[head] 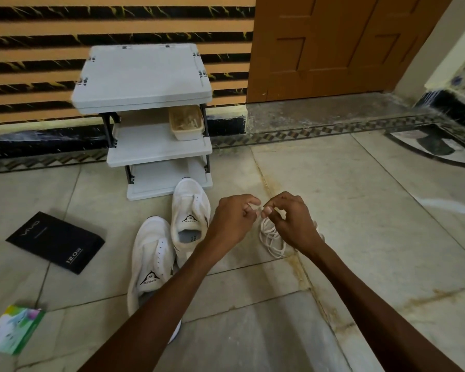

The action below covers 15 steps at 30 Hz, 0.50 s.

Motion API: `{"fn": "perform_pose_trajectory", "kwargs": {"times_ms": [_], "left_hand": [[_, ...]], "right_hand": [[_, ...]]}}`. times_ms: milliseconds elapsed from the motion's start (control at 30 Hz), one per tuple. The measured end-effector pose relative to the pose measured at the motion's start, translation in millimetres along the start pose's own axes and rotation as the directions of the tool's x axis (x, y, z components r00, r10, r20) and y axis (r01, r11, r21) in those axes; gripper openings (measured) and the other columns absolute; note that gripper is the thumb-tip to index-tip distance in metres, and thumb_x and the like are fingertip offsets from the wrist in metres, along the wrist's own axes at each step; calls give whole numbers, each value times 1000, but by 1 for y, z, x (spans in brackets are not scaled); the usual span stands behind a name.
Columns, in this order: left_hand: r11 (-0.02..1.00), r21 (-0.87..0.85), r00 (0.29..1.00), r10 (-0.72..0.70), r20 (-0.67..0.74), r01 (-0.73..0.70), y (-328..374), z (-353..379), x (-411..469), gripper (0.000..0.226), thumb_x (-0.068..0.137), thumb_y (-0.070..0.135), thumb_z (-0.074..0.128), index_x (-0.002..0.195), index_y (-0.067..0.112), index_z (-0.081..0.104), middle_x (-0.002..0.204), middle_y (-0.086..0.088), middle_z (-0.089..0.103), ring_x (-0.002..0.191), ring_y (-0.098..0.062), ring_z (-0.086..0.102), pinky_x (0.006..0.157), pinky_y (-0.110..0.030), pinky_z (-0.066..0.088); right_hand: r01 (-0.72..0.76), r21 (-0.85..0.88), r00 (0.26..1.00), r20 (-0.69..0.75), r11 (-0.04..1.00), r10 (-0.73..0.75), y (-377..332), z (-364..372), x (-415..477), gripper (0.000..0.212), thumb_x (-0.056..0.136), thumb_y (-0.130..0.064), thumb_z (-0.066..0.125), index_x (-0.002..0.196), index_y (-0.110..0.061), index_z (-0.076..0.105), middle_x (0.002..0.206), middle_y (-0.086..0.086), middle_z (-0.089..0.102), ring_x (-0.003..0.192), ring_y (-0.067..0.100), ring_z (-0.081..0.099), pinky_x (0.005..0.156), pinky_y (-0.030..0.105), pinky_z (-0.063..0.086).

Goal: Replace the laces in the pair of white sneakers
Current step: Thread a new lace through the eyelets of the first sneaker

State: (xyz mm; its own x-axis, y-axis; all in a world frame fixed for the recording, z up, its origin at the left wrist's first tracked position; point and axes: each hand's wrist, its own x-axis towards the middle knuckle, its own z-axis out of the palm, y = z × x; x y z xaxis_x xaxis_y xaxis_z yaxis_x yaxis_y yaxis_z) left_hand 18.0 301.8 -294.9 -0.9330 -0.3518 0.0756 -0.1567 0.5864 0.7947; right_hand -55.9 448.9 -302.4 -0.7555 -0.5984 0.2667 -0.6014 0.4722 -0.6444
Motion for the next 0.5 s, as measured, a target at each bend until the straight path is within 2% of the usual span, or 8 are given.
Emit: {"fn": "perform_pose_trajectory", "kwargs": {"times_ms": [67, 200, 333, 433, 500], "left_hand": [[1000, -20, 1000, -1, 5, 1, -1, 0, 1, 18, 88, 15, 67, 102, 23, 74, 72, 6, 68, 64, -2, 61, 65, -18, 50], [999, 20, 999, 39, -34, -38, -2, -2, -1, 11, 87, 16, 66, 84, 25, 72, 70, 13, 64, 63, 2, 58, 58, -10, 42], [991, 48, 954, 136, -266, -128, 3, -18, -4, 8, 87, 8, 65, 87, 13, 72, 79, 2, 66, 68, -7, 60, 64, -23, 52], [990, 9, 866, 129, -483, -143, 10, -45, 1, 8, 88, 6, 64, 89, 9, 72, 81, -1, 67, 69, -11, 60, 64, -17, 49], [993, 8, 802, 100, -589, -118, 11, -63, 5, 9, 88, 6, 64, 90, 7, 73, 80, -3, 67, 68, -11, 58, 64, -13, 45]], "right_hand": [[-11, -4, 1000, 8, 1000, 11, -4, 0, 2, 15, 90, -12, 67, 78, -13, 75, 84, -1, 71, 91, 17, 60, 92, 36, 36], [-22, 4, 1000, 7, 1000, 22, -7, 3, 2, 17, 91, -16, 66, 77, -16, 75, 82, -4, 70, 87, 17, 59, 87, 34, 38], [-119, -38, 993, -8, 992, 119, 3, 9, 0, 21, 92, -20, 65, 73, -24, 74, 82, -7, 65, 83, 21, 56, 77, 32, 41], [-220, -115, 975, -12, 969, 220, 24, 12, -5, 21, 88, -12, 62, 73, -20, 74, 86, -1, 69, 81, 27, 60, 73, 35, 48], [-321, -161, 946, -7, 933, 325, 36, 14, -12, 18, 89, -14, 59, 80, -17, 75, 91, 3, 71, 87, 31, 60, 73, 39, 52]]}}
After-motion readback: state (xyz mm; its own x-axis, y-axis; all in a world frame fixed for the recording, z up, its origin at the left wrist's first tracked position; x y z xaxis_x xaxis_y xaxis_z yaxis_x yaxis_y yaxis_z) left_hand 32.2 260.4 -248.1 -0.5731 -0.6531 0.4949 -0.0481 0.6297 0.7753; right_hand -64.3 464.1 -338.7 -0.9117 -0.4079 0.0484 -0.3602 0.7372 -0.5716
